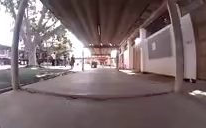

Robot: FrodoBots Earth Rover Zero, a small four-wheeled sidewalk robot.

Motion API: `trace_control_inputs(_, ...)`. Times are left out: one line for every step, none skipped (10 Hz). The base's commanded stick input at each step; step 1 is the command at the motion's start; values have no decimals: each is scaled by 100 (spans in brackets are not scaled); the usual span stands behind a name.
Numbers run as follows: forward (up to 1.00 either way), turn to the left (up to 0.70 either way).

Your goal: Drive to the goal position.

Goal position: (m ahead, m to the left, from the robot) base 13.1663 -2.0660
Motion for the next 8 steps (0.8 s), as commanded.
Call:
trace_control_inputs(50, 0)
trace_control_inputs(50, 0)
trace_control_inputs(50, 0)
trace_control_inputs(50, 0)
trace_control_inputs(50, 0)
trace_control_inputs(50, 0)
trace_control_inputs(50, 0)
trace_control_inputs(50, 0)
